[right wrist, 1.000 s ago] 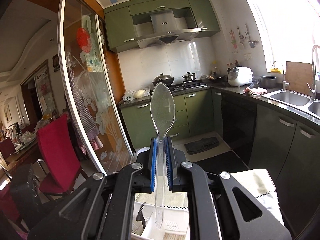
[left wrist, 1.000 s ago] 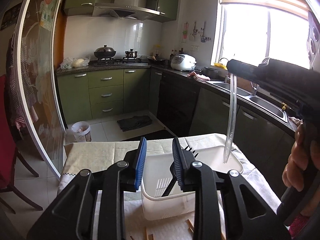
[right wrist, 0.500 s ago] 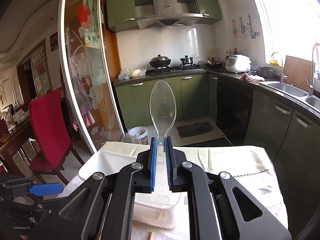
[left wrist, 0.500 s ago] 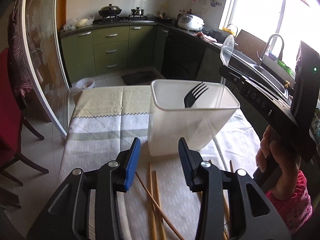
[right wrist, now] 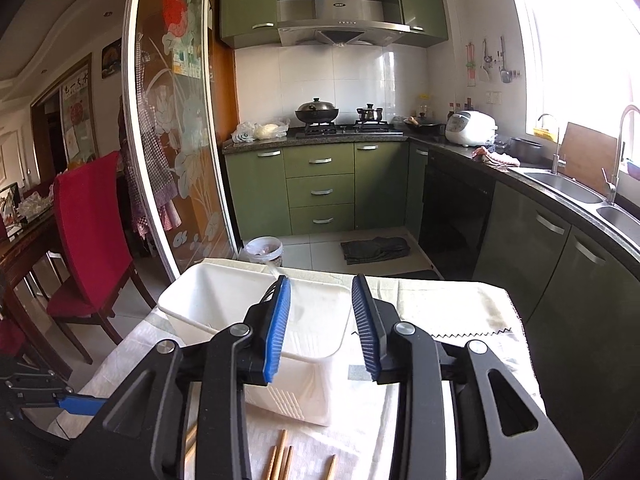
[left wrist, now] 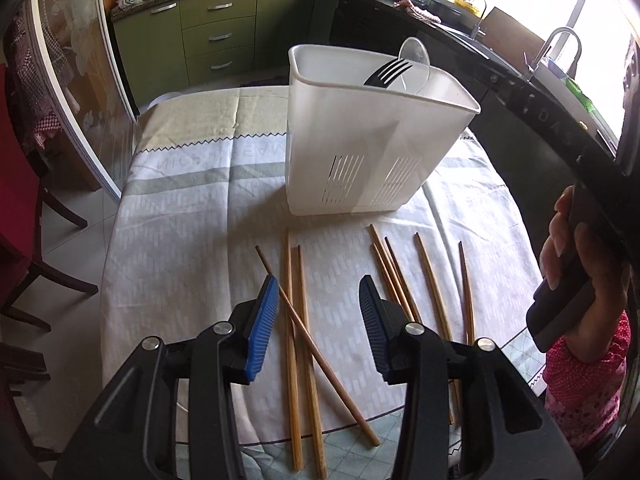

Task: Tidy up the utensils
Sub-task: 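Lower the fork into the white basket and open the left tool while the right tool drops the spoon in, then grasp a wooden chopstick with the left tool while the right tool grasps another chopstick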

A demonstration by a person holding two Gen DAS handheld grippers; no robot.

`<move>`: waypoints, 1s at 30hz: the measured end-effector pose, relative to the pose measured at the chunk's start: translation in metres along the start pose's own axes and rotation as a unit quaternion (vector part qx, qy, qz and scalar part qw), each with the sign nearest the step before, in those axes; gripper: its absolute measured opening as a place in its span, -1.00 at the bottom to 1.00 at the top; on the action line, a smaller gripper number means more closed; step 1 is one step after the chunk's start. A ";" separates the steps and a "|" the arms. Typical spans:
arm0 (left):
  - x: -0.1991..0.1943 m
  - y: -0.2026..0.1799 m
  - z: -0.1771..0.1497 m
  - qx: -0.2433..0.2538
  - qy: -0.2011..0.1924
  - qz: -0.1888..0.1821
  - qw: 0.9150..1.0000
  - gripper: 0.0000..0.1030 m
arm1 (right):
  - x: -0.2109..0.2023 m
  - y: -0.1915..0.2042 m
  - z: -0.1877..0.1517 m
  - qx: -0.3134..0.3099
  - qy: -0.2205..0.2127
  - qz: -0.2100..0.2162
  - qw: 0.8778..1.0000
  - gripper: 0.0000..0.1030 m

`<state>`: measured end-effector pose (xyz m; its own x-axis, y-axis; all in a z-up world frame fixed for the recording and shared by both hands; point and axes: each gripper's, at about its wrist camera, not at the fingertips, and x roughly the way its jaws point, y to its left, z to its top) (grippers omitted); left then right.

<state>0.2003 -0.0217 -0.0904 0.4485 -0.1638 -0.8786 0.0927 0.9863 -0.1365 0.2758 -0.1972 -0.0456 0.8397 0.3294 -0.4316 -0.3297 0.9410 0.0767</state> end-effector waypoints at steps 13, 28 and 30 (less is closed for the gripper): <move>0.059 0.022 0.000 -0.067 0.088 0.018 0.994 -0.37 | -0.065 -0.025 -0.016 0.005 0.013 0.020 1.000 -0.37; 0.093 0.042 0.013 -0.115 0.116 0.021 0.986 -0.83 | -0.077 -0.066 -0.071 0.021 0.103 0.010 0.994 -0.37; 0.094 0.041 0.015 -0.113 0.115 0.020 0.987 -0.85 | -0.073 -0.069 -0.076 0.025 0.119 0.012 0.992 -0.37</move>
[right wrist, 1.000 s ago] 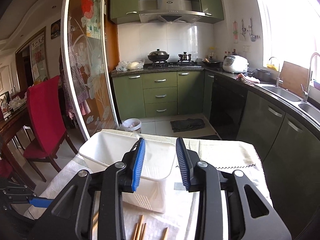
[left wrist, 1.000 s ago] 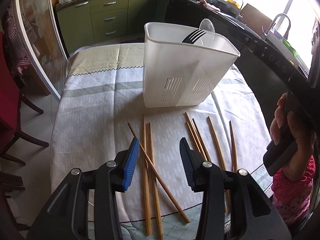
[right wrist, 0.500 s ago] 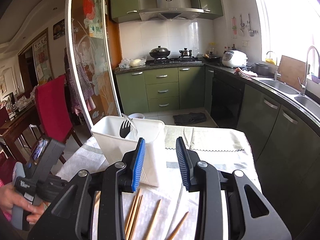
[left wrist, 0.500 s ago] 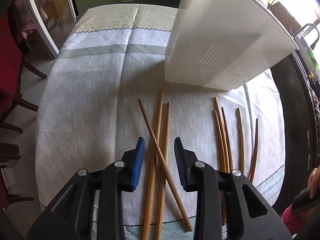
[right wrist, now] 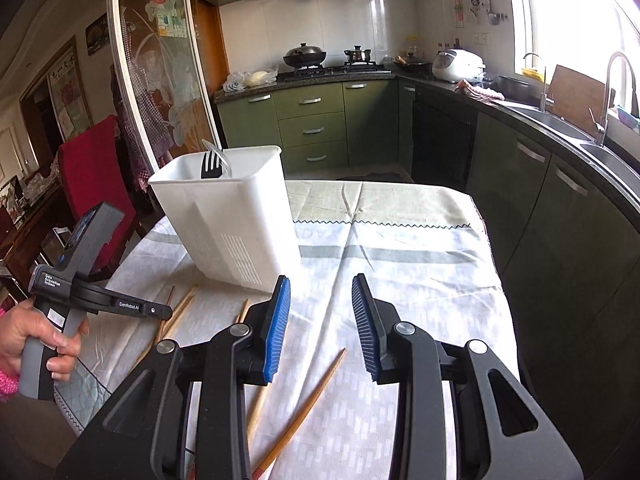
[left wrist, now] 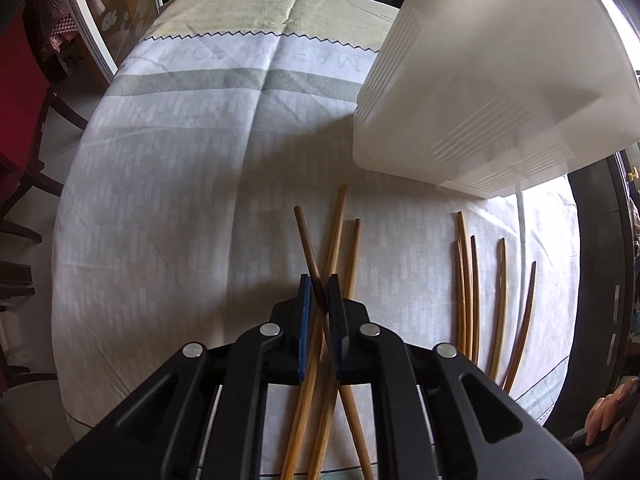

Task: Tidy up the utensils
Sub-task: 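Grasp a wooden chopstick with the left tool while the right tool grasps another chopstick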

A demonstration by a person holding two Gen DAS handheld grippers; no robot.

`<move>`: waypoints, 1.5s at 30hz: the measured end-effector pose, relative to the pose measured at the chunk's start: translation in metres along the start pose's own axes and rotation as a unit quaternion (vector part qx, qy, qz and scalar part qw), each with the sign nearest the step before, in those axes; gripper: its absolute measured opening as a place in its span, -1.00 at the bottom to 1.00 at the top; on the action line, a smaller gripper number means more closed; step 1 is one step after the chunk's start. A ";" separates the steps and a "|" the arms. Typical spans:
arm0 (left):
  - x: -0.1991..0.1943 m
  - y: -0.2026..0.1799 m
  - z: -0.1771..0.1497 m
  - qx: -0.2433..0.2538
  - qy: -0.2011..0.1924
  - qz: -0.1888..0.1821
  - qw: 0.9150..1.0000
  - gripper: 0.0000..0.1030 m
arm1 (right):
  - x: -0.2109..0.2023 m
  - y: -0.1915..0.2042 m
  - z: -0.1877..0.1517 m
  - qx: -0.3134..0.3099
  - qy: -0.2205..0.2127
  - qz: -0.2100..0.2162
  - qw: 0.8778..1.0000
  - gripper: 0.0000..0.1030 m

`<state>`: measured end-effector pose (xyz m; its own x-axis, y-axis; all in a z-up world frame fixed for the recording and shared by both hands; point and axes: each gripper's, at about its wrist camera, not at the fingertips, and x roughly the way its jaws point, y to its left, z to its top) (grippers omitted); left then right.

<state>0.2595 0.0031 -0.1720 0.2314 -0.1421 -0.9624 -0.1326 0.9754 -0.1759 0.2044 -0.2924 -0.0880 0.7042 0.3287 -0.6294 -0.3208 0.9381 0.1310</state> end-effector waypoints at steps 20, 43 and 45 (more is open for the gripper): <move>-0.061 -0.037 -0.026 0.091 -0.090 -0.021 0.992 -0.88 | 0.104 -0.001 -0.042 0.024 0.263 -0.023 0.964 -0.34; -0.027 -0.057 -0.037 0.146 -0.032 -0.007 0.989 -0.87 | 0.109 -0.004 -0.029 0.036 0.287 -0.015 0.957 -0.88; -0.016 -0.060 -0.034 0.151 -0.022 0.004 0.988 -0.86 | 0.101 -0.011 -0.025 0.042 0.279 -0.006 0.959 -0.88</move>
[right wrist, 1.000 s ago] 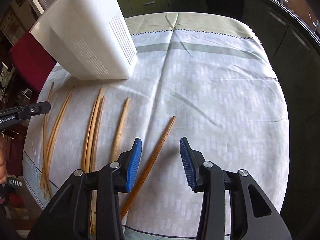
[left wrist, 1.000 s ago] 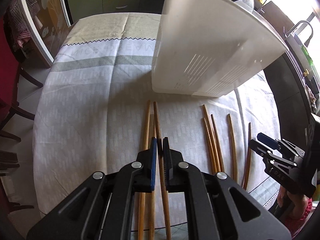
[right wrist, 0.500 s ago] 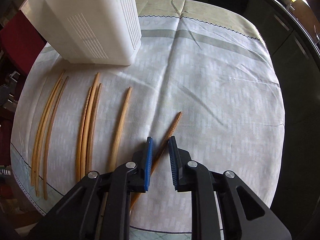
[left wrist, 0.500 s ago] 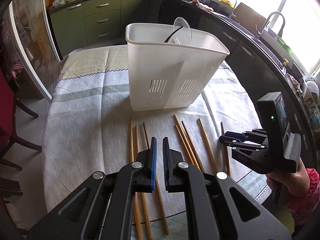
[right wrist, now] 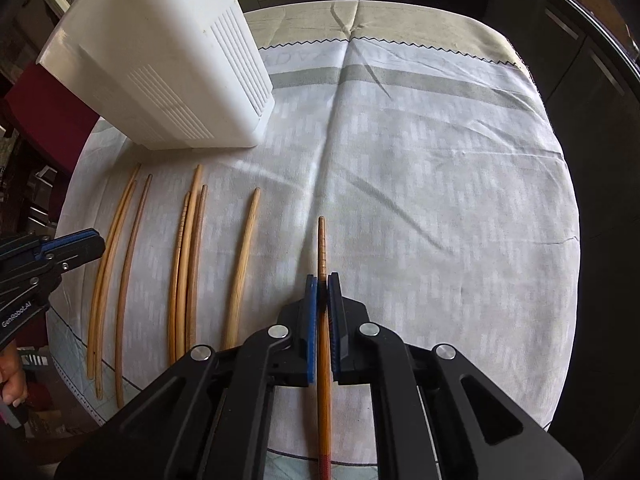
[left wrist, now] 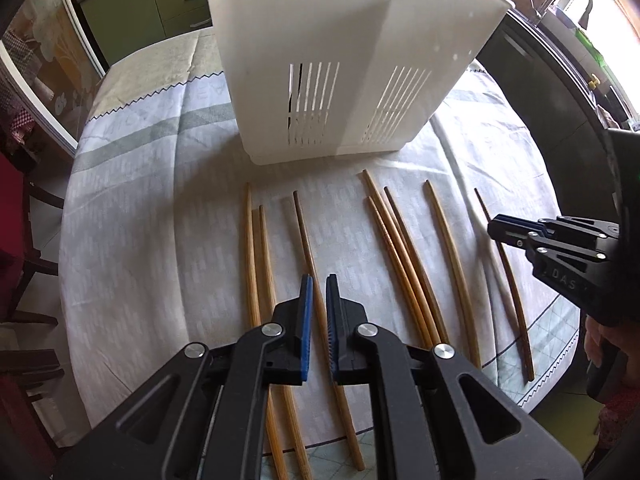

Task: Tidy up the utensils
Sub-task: 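Grasp a wooden chopstick with the left tool while the right tool grasps another chopstick, then lift both held chopsticks upright and carry them toward the white basket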

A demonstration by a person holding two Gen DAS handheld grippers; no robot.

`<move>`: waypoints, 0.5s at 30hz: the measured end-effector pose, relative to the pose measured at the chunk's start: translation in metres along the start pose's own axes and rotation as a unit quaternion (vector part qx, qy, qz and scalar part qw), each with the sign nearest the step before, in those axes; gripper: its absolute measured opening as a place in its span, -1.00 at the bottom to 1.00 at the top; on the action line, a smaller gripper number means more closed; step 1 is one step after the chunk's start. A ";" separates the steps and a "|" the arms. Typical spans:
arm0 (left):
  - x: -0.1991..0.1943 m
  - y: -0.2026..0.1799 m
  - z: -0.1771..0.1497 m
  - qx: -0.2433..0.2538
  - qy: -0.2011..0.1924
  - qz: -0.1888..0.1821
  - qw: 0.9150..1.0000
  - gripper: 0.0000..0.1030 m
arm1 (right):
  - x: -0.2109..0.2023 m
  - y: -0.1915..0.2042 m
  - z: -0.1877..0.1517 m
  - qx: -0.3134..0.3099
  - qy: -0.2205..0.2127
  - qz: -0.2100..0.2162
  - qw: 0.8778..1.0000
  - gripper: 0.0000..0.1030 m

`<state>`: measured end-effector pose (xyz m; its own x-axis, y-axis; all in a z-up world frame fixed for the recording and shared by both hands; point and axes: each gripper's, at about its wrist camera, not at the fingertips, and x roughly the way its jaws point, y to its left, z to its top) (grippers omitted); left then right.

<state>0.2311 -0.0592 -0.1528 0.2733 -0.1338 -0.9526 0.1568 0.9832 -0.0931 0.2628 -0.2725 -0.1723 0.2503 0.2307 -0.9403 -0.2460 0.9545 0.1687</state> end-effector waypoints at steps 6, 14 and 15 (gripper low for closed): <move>0.024 -0.002 0.003 -0.004 0.034 0.016 0.999 -0.78 | -0.038 -0.007 -0.006 -0.005 -0.041 0.022 0.999 -0.88; 0.034 -0.004 0.003 -0.013 0.045 0.030 0.998 -0.66 | -0.082 -0.004 -0.016 -0.011 -0.083 0.047 0.995 -0.88; 0.034 -0.004 0.004 -0.013 0.045 0.031 0.998 -0.66 | -0.085 -0.004 -0.017 -0.012 -0.085 0.049 0.995 -0.88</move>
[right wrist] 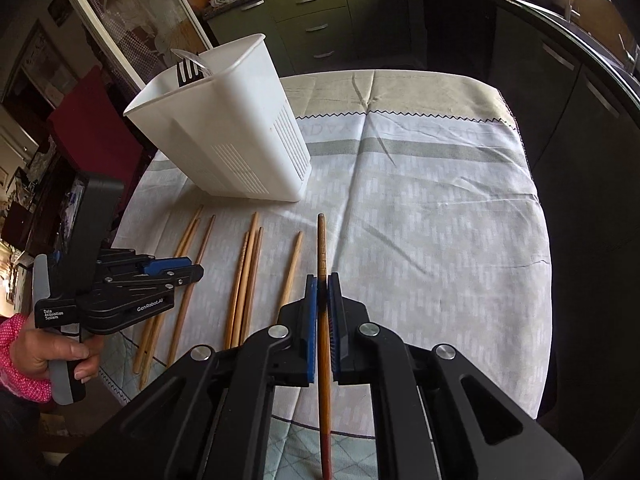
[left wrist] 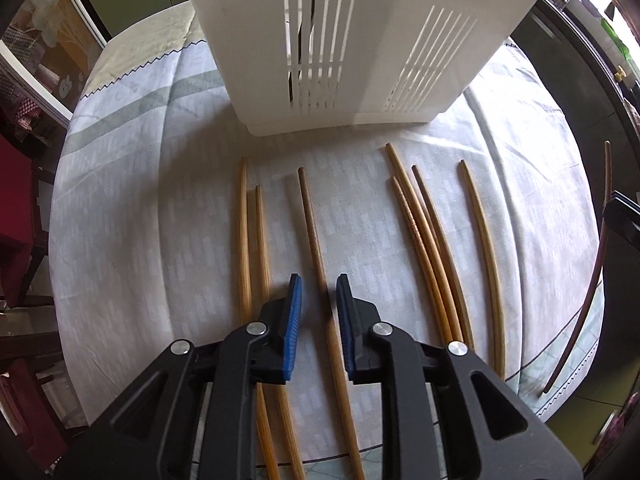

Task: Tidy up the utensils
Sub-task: 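Lift both held chopsticks upright and carry them toward the white basket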

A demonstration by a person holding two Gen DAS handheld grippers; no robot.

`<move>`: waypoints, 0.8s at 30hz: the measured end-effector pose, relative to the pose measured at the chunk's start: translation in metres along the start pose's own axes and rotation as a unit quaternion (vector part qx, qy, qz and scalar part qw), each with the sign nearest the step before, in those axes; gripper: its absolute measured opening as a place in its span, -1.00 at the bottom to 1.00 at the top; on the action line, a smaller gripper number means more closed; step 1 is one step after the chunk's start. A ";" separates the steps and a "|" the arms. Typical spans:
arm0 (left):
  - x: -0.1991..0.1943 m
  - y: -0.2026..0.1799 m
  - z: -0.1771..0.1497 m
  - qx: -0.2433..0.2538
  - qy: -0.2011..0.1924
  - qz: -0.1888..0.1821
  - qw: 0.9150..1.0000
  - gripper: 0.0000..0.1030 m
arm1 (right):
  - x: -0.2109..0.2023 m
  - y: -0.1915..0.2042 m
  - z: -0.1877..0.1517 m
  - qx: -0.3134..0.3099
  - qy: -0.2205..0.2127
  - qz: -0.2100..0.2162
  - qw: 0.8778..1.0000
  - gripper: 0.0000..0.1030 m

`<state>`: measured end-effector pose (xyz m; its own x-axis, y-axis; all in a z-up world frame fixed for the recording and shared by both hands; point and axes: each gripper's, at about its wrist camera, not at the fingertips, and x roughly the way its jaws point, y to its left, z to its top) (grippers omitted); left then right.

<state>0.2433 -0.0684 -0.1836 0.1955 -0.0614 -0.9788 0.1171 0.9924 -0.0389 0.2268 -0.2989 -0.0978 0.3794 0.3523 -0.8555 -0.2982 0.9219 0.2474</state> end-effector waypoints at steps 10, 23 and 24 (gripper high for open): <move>-0.002 -0.010 0.013 -0.004 -0.014 -0.014 1.000 -0.89 | -0.022 0.001 0.000 0.003 -0.040 0.009 0.999 -0.88; -0.091 -0.001 -0.002 0.016 -0.152 -0.029 0.988 -0.89 | -0.082 0.019 -0.005 -0.036 -0.159 -0.013 0.987 -0.88; -0.099 0.001 -0.005 0.016 -0.165 -0.028 0.986 -0.89 | -0.085 0.022 -0.007 -0.041 -0.163 -0.016 0.986 -0.88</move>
<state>0.2191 -0.0610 -0.0879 0.4926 -0.1529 -0.8567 0.1661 0.9829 -0.0799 0.1825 -0.3098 -0.0231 0.6464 0.3684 -0.6681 -0.3460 0.9220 0.1736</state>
